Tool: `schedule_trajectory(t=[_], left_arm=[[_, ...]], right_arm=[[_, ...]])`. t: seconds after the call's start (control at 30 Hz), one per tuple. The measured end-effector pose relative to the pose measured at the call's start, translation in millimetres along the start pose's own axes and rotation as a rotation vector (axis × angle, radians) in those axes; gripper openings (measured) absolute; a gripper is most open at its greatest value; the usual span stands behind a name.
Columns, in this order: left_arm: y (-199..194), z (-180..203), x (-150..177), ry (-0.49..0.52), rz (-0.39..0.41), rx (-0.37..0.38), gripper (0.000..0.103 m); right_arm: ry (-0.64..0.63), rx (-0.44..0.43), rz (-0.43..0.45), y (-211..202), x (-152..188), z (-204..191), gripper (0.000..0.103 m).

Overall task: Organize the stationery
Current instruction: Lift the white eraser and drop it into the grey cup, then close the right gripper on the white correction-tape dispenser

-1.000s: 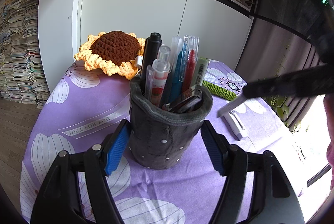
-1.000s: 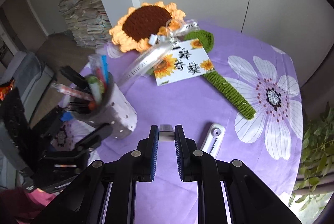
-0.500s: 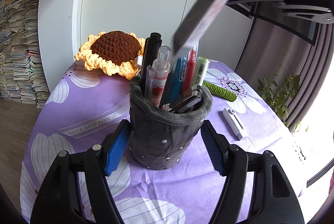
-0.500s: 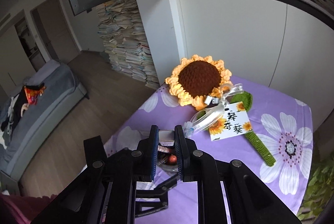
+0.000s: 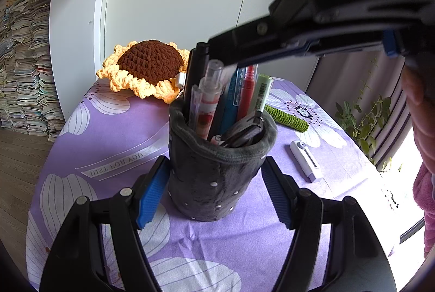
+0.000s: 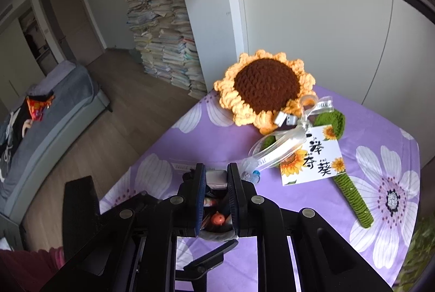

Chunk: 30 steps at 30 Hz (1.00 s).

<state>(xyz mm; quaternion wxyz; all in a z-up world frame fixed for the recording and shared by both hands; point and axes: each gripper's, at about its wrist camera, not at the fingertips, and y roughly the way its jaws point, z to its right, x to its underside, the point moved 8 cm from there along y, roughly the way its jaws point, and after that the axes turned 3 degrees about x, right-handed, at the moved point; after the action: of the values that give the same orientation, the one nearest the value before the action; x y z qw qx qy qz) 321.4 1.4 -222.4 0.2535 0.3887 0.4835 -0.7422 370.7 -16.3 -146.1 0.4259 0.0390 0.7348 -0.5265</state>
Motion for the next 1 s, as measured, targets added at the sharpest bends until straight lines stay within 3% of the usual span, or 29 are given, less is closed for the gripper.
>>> schedule_trajectory(t=[0.2,0.3,0.37,0.47,0.6,0.7,1.0], left_arm=[[1,-1,0,-0.002,-0.002,0.002,0.07],[1,-2,1,-0.004,-0.003,0.004,0.07],[2,-2,0,-0.004,-0.003,0.004,0.07],[1,-2,0,-0.003,-0.004,0.003,0.07],[1,-2,1,-0.004,-0.004,0.003,0.07],[1,-2,0,-0.004,-0.004,0.004,0.07],[1,-2,0,-0.003,-0.004,0.004,0.07]], right_arm=[[0.063,-0.049,0.023,-13,1,9,0.017],[0.097,-0.018,0.071,-34,0,25,0.019],[0.114,0.018,0.07,-43,7,40,0.036],[0.157,0.143,0.033,-45,27,77,0.051],[0.285,0.258,-0.123,-21,72,133,0.051],[0.373,0.255,-0.211,-2,99,156,0.051],[0.445,0.238,-0.266,25,112,164,0.051]])
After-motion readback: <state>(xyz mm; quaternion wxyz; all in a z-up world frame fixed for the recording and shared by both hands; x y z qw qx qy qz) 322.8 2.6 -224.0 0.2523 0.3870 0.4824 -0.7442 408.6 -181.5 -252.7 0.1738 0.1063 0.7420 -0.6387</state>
